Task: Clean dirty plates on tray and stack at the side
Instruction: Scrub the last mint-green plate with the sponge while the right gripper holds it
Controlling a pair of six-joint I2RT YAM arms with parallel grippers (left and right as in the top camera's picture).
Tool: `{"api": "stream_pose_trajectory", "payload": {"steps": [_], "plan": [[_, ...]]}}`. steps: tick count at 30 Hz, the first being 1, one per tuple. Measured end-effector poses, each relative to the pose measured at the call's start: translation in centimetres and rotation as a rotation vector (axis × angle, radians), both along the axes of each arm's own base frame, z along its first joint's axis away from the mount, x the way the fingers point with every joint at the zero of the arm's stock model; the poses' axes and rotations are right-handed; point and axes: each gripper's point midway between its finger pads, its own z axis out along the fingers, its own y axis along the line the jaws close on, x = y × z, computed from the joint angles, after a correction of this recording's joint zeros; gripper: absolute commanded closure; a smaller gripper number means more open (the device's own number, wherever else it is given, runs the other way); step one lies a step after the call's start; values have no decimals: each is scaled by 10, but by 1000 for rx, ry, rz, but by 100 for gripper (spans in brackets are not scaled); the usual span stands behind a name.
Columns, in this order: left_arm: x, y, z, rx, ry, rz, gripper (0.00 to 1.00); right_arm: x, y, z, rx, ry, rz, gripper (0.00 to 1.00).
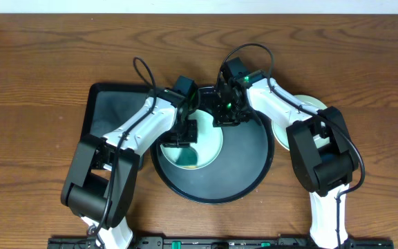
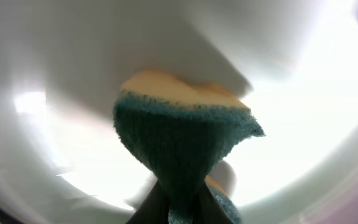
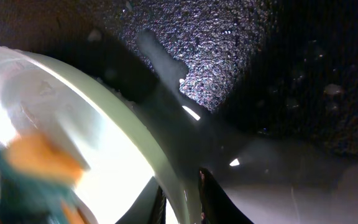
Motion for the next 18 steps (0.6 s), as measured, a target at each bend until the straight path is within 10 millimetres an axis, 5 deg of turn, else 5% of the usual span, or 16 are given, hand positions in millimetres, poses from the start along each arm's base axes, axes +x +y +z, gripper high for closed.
{"api": "stream_pose_trajectory", "payload": {"steps": [7, 14, 18], "plan": [[13, -21, 4, -110, -77, -132, 92, 0, 0, 0, -2, 0, -1, 86], [45, 23, -1, 167, -207, 120, 93, -2, -1, -1, -8, 7, -1, 84], [35, 29, -2, 197, -168, 160, 92, -2, -2, -1, -8, 9, -1, 83]]}}
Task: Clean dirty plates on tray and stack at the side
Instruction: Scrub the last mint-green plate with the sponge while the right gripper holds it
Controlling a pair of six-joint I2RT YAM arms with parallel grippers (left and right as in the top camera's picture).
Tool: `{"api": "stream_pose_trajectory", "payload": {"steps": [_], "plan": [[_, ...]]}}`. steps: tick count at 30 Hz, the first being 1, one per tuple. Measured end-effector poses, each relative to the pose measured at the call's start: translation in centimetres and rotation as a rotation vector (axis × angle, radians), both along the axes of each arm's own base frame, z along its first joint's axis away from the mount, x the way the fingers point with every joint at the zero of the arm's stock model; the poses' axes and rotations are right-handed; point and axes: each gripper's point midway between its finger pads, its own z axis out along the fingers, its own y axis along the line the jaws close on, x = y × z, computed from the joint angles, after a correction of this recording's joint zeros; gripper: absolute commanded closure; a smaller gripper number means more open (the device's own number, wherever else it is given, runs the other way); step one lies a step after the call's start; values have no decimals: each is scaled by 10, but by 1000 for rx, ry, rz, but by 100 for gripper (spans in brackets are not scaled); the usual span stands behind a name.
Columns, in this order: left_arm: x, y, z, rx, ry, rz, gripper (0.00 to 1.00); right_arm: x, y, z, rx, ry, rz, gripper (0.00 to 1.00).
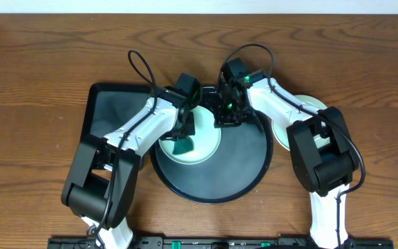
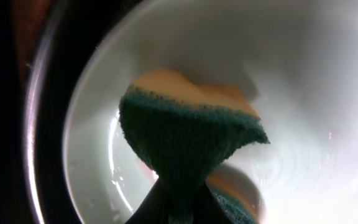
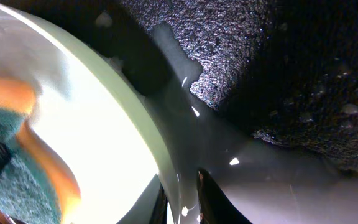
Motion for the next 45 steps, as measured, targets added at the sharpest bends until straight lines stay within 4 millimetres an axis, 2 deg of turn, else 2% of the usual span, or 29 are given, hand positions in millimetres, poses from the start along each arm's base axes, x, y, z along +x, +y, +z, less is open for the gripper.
{"api": "stream_pose_trajectory", "payload": {"steps": [3, 7, 11, 14, 20, 26, 29, 34, 36, 45], "plan": [[-16, -11, -1, -79, 82, -59, 93, 1, 1, 0, 4, -2, 0, 83], [-33, -39, 4, -252, 159, -183, 93, 1, 1, 1, 8, -5, 1, 83], [-29, -55, 8, -337, 138, -242, 93, 2, 2, 1, 10, -9, 1, 83], [-15, -48, 5, -270, 82, -180, 92, 2, 2, 1, 9, -9, 1, 83], [12, -4, 1, -22, -49, 52, 93, 1, 1, 0, 6, -3, 1, 83], [5, 18, 2, 98, -54, 148, 92, -1, 0, 0, 2, 4, 0, 82], [2, 11, 2, 79, -36, 98, 93, 0, 0, 0, 3, 3, 0, 82], [-13, -27, 0, -125, 59, -118, 93, 0, 1, 0, 5, -1, 1, 84], [-14, -35, 1, -167, 66, -147, 92, 0, 1, 0, 5, 0, 0, 85], [2, -24, 1, -92, -14, 51, 93, -1, 0, 0, -1, 8, -10, 85]]}}
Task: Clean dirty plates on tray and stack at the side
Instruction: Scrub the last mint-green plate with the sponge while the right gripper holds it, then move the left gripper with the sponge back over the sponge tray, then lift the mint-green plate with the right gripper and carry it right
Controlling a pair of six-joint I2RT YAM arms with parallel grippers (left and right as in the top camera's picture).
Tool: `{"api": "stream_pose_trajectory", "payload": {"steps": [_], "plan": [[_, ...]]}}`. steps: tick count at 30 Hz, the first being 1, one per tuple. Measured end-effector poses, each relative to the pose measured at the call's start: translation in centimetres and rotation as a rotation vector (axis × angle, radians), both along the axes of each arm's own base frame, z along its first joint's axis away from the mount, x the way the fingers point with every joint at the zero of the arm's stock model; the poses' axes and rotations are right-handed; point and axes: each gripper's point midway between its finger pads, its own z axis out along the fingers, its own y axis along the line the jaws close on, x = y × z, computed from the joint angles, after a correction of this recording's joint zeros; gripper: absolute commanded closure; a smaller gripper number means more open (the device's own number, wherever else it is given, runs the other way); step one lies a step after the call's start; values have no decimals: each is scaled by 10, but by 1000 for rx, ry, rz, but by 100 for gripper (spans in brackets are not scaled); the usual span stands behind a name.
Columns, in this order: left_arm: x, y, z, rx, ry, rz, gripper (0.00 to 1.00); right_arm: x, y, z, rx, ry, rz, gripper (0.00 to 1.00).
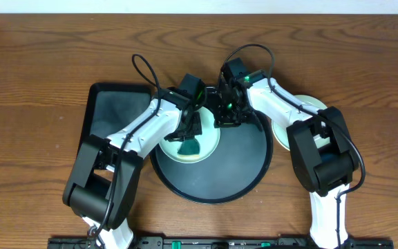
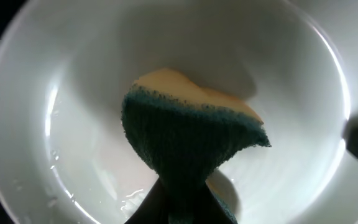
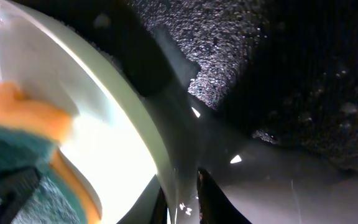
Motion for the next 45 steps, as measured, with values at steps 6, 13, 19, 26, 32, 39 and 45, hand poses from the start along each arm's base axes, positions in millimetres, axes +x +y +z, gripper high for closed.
{"api": "stream_pose_trajectory", "payload": {"steps": [6, 13, 19, 26, 32, 39, 45], "plan": [[5, 6, 1, 32, -25, 52, 92, -2, 1, -1, -2, 9, -6, 99], [31, 21, 36, 43, -89, 109, 93, -4, 1, -1, -10, 22, -28, 99], [42, 59, 110, 34, -178, 160, 93, -5, 1, -2, -13, 29, -34, 99], [24, 97, 138, 60, -171, 194, 93, -11, -28, 7, -163, -5, -54, 99], [28, 116, 136, 69, -167, 241, 92, 3, -66, 61, -384, -240, -72, 99], [29, 122, 137, 72, -172, 246, 92, 4, -68, 138, -573, -572, -41, 99], [29, 122, 137, 73, -172, 245, 92, -4, -71, 180, -760, -778, -8, 99]]}}
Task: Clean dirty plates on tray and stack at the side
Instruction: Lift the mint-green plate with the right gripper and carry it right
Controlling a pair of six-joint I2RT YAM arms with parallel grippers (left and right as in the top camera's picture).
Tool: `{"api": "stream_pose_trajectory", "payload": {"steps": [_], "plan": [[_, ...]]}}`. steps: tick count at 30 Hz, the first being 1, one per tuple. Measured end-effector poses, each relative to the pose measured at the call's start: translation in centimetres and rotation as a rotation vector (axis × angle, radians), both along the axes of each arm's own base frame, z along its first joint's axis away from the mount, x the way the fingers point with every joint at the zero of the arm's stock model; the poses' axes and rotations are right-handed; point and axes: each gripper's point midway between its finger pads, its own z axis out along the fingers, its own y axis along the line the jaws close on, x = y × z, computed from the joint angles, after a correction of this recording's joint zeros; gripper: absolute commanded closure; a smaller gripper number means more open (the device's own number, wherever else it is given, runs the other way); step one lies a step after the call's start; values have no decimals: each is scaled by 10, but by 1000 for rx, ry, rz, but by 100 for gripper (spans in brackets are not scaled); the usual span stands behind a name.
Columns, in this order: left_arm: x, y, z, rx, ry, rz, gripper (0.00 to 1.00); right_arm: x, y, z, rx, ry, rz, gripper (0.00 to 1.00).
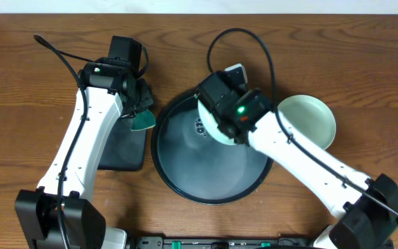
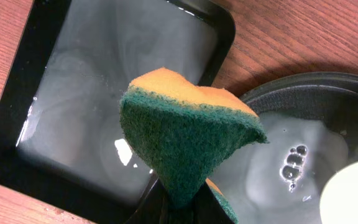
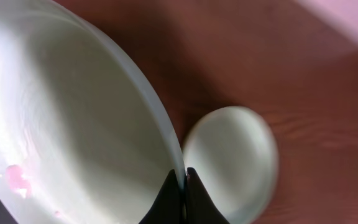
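Note:
My right gripper (image 3: pixel 179 182) is shut on the rim of a pale green plate (image 3: pixel 73 118) with a pink smear near its lower left. It holds the plate tilted above the round black tray (image 1: pixel 185 173). A second pale green plate (image 1: pixel 309 119) lies on the table to the right, also seen below the held one as the second plate (image 3: pixel 232 158). My left gripper (image 2: pixel 179 202) is shut on a green and yellow sponge (image 2: pixel 185 134). In the overhead view the sponge (image 1: pixel 142 122) hangs over the right edge of the rectangular black tray (image 1: pixel 119 149).
The rectangular tray (image 2: pixel 98 93) holds a film of water. Water and bubbles lie in the round tray (image 2: pixel 291 158). Brown wooden table (image 1: pixel 33 83) lies all around. Both arms' cables loop over the back of the table.
The left gripper with the sponge has left the plate and now hangs to the left over the rectangular tray's edge. The right gripper has lifted the plate off the round tray's floor.
At all three earlier moments the right gripper held the plate's rim in the round tray while the sponge in the left gripper sat at different spots inside the plate. Now the sponge is away to the left and the plate is raised, with the second plate below it.

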Motion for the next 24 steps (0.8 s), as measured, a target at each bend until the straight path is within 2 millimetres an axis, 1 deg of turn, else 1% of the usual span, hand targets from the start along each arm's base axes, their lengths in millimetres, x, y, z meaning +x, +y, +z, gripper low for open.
{"api": "stream_pose_trajectory", "payload": {"steps": [3, 9, 13, 18, 24], "plan": [[0, 0, 0, 0, 1, 0, 92, -5, 2, 17, -91, -81, 18, 99], [0, 0, 0, 0, 1, 0, 92, -16, 12, 41, -232, -208, 58, 99], [0, 0, 0, 0, 0, 0, 92, -20, 14, 60, -312, -306, 59, 99], [0, 0, 0, 0, 1, 0, 92, -25, 20, 77, -373, -396, 64, 99], [0, 0, 0, 0, 1, 0, 92, -29, 22, 89, -408, -453, 62, 99]]}}
